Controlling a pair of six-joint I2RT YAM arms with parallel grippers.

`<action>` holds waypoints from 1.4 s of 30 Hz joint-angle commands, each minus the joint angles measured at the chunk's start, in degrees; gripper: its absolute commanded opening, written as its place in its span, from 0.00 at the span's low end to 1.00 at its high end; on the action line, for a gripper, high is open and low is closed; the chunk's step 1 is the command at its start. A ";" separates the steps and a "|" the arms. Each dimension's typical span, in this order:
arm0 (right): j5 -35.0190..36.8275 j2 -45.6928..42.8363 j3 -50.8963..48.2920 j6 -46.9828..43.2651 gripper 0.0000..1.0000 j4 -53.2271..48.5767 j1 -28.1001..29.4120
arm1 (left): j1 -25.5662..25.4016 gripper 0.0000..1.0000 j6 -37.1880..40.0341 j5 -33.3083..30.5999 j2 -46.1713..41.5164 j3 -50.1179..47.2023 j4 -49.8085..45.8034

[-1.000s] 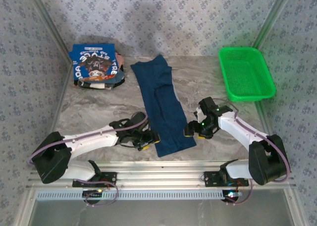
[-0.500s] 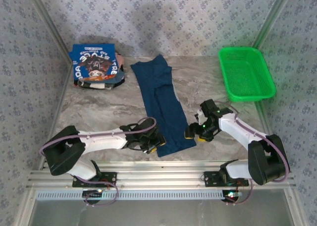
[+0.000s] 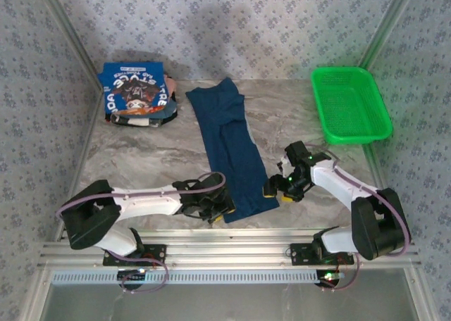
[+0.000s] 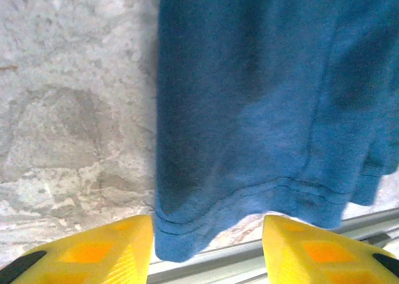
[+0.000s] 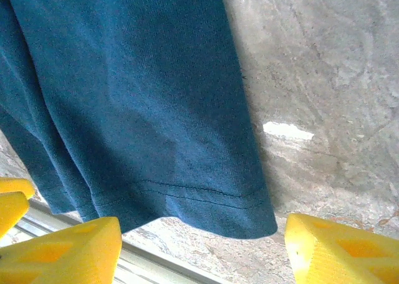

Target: Fold and stack the t-shirts

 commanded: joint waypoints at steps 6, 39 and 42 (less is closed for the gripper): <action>0.45 1.56 -0.76 -0.29 0.72 0.44 -0.28 | -1.09 0.45 -5.87 0.18 4.35 1.07 1.99; -3.14 4.62 -3.20 1.97 0.00 4.06 1.40 | 0.07 0.02 -0.57 0.32 4.01 4.75 -1.33; -3.81 2.30 -4.04 4.27 0.00 1.75 2.22 | -0.03 0.00 -1.24 -1.13 -0.26 2.16 -3.92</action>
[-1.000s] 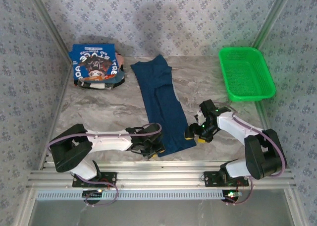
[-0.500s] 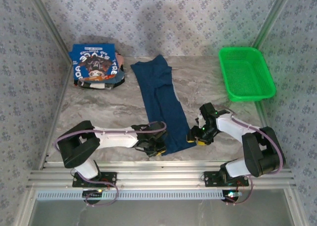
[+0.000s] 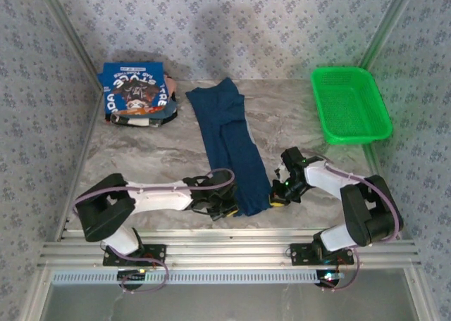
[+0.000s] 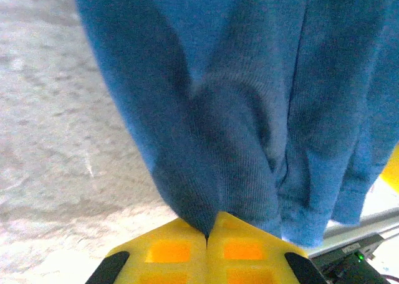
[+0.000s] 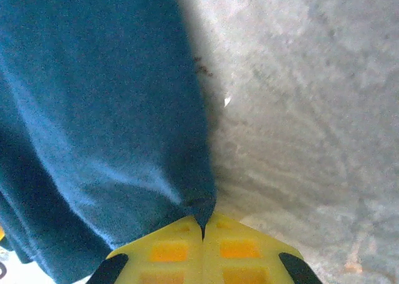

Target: Fold and stack the t-shirts

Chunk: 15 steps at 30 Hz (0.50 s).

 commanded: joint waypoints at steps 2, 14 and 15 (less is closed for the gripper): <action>-2.63 -4.92 -1.23 4.00 0.00 -4.53 2.32 | -0.18 0.00 -1.51 -3.31 -7.93 -3.66 -8.26; -0.65 -9.47 6.57 6.81 0.00 -19.16 11.61 | -2.82 0.00 -5.51 -6.22 -20.34 -7.88 -16.35; -0.69 -9.53 7.37 6.86 0.00 -19.37 11.82 | -2.82 0.00 -5.56 -6.51 -21.05 -7.88 -17.09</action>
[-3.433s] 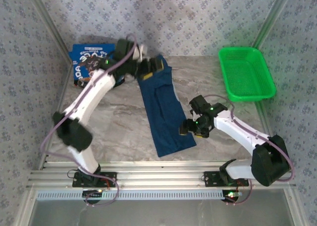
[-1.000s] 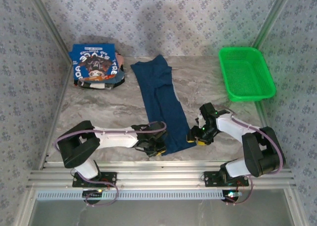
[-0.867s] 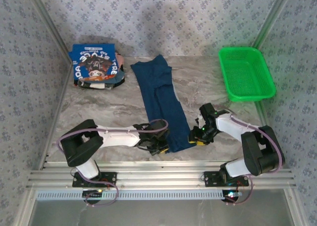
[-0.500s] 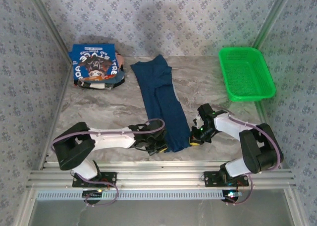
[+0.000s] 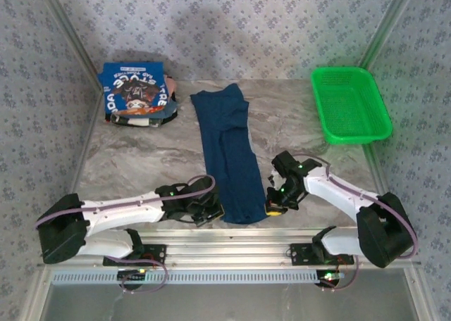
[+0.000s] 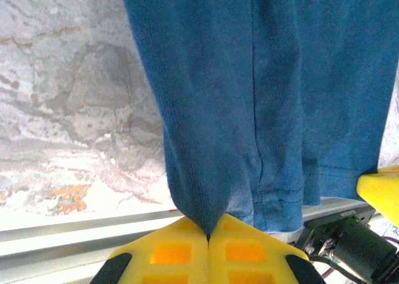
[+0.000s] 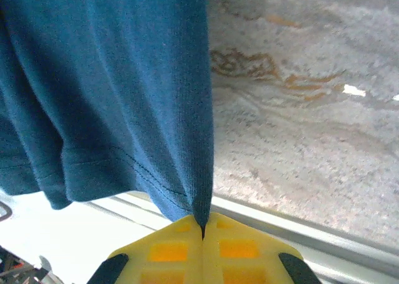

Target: Fold and stack the t-shirts

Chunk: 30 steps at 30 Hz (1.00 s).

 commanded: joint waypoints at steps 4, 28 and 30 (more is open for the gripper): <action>-0.97 0.46 8.06 1.08 0.00 -6.63 0.89 | 0.61 0.00 -5.30 -4.25 -6.09 0.37 -11.54; 0.70 39.10 52.15 -8.84 0.00 -7.38 -9.24 | 37.00 0.00 26.49 12.93 12.12 24.69 -12.39; 0.98 41.25 54.73 -8.85 0.00 -7.68 -9.63 | 38.36 0.00 27.85 13.62 13.96 26.43 -12.47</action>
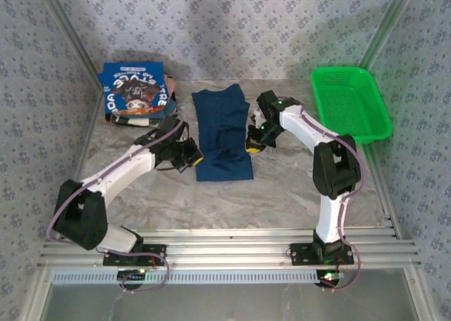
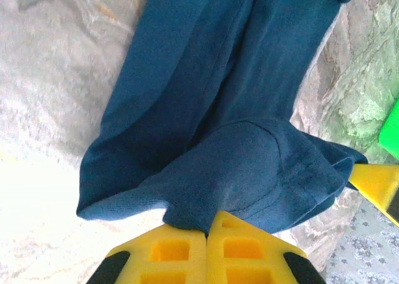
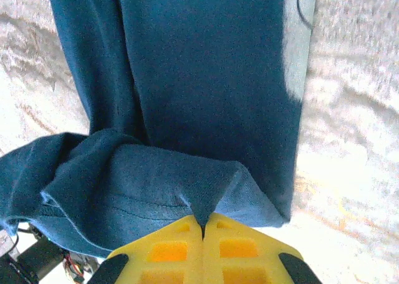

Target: Fold and stack the t-shirts

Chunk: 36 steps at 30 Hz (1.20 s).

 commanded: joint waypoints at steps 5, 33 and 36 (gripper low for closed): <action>2.06 7.12 10.75 -2.11 0.00 -4.33 -1.37 | 4.74 0.00 7.70 5.20 6.44 7.92 -0.68; 1.71 22.24 21.87 2.69 0.00 -0.60 -4.96 | 8.93 0.00 14.10 8.07 29.79 20.89 4.63; -1.14 24.77 24.78 4.56 0.09 0.46 -6.25 | 9.92 0.11 12.19 8.91 30.63 22.06 8.14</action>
